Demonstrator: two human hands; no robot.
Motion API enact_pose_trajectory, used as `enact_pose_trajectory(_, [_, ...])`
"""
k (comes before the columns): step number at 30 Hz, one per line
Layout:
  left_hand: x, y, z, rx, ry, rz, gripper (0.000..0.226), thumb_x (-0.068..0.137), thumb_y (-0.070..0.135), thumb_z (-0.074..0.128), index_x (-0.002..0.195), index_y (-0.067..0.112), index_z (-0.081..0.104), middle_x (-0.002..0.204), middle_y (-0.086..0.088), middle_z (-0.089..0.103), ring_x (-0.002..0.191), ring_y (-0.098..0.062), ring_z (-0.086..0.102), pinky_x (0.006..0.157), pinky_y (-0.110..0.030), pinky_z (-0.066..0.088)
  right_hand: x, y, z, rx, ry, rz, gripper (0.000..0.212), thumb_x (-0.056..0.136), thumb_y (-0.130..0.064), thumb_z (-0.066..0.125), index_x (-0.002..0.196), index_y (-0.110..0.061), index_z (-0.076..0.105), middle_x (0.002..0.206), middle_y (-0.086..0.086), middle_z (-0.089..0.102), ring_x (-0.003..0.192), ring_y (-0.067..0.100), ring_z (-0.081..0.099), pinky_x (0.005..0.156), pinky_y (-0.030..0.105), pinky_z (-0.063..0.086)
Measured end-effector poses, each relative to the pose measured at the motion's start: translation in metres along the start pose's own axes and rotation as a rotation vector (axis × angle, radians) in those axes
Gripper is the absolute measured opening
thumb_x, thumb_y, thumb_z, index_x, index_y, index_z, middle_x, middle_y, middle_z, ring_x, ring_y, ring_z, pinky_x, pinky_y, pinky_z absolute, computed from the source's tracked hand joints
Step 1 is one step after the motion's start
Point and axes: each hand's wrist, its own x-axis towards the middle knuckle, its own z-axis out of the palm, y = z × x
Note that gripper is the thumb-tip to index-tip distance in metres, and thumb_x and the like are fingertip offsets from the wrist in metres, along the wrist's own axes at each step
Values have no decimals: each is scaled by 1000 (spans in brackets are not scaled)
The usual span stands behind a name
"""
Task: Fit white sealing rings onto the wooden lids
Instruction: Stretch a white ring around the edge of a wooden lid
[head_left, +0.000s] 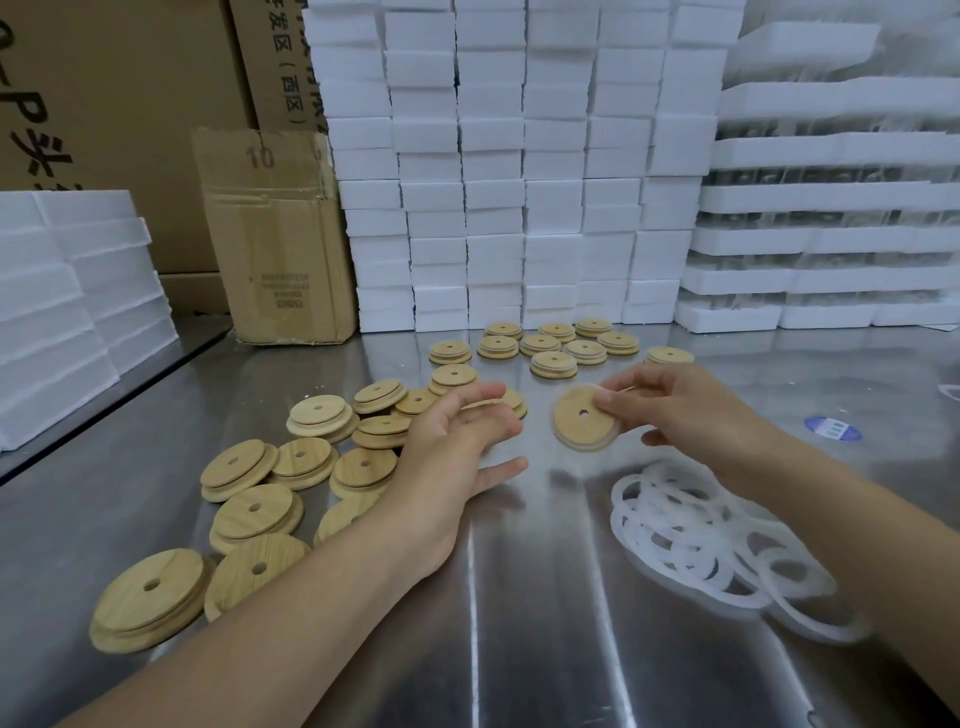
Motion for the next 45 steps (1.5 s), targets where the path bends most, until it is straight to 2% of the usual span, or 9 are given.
enact_pose_trajectory(9, [-2, 1, 0, 66, 21, -27, 18, 98, 12, 71, 105, 23, 83, 108, 2, 79, 107, -16, 75, 75, -26, 60, 21, 42, -44, -582, 278, 133, 27, 92, -46, 76, 82, -22, 75, 67, -5, 73, 71, 13, 66, 60, 30, 43])
enact_pose_trajectory(17, [-4, 4, 2, 89, 35, -39, 15, 97, 14, 72, 103, 23, 83, 111, 0, 80, 106, -15, 74, 75, -26, 59, 18, 36, -42, -289, 201, 147, 14, 90, -29, 83, 100, -23, 76, 59, -1, 71, 41, 6, 55, 41, 19, 41])
enact_pose_trajectory(19, [-4, 4, 3, 96, 39, -39, 15, 97, 15, 72, 102, 23, 84, 110, 0, 79, 104, -14, 74, 75, -26, 59, 15, 31, -44, -174, 36, 163, 42, 88, -20, 84, 123, -37, 69, 85, -4, 81, 62, 1, 71, 62, 20, 51])
enact_pose_trajectory(22, [-5, 4, 4, 104, 50, -35, 16, 97, 15, 72, 102, 24, 84, 113, -2, 79, 104, -15, 74, 73, -24, 59, 14, 31, -50, -38, -75, 163, 80, 89, -3, 79, 148, -48, 49, 126, 0, 74, 101, 24, 79, 83, 29, 57])
enact_pose_trajectory(32, [-6, 4, 5, 184, 53, -10, 20, 98, 12, 69, 98, 25, 83, 111, 0, 79, 102, -14, 75, 73, -25, 59, 14, 30, -46, -141, 1, 164, 37, 95, -20, 76, 128, -35, 65, 105, -12, 81, 60, 6, 68, 59, 18, 50])
enact_pose_trajectory(35, [-5, 0, 8, 322, 48, 47, 26, 99, 5, 65, 97, 25, 82, 112, -2, 76, 94, -16, 73, 69, -30, 60, 16, 31, -44, -169, 27, 164, 27, 92, -31, 79, 117, -37, 71, 104, -1, 82, 60, 4, 68, 65, 23, 46])
enact_pose_trajectory(38, [-5, -6, 5, 768, 36, 293, 31, 100, 4, 62, 99, 32, 76, 110, 10, 69, 88, -4, 65, 77, -26, 56, 19, 35, -42, -158, 39, 154, 22, 92, -32, 79, 113, -34, 73, 99, 2, 82, 58, 5, 66, 66, 26, 45])
enact_pose_trajectory(41, [-5, -10, 0, 1194, 36, 446, 27, 100, 18, 60, 112, 41, 67, 116, 24, 57, 105, 2, 55, 88, -26, 50, 24, 38, -42, -182, 63, 150, 15, 92, -32, 78, 108, -33, 75, 81, -2, 80, 55, 5, 65, 66, 27, 47])
enact_pose_trajectory(45, [4, -7, -1, 1604, 33, 515, 39, 97, 32, 56, 136, 38, 57, 139, 17, 51, 131, -10, 44, 101, -34, 41, 26, 37, -40, -173, 36, 140, 13, 96, -21, 75, 108, -19, 73, 92, 20, 78, 49, 9, 63, 53, 20, 51])
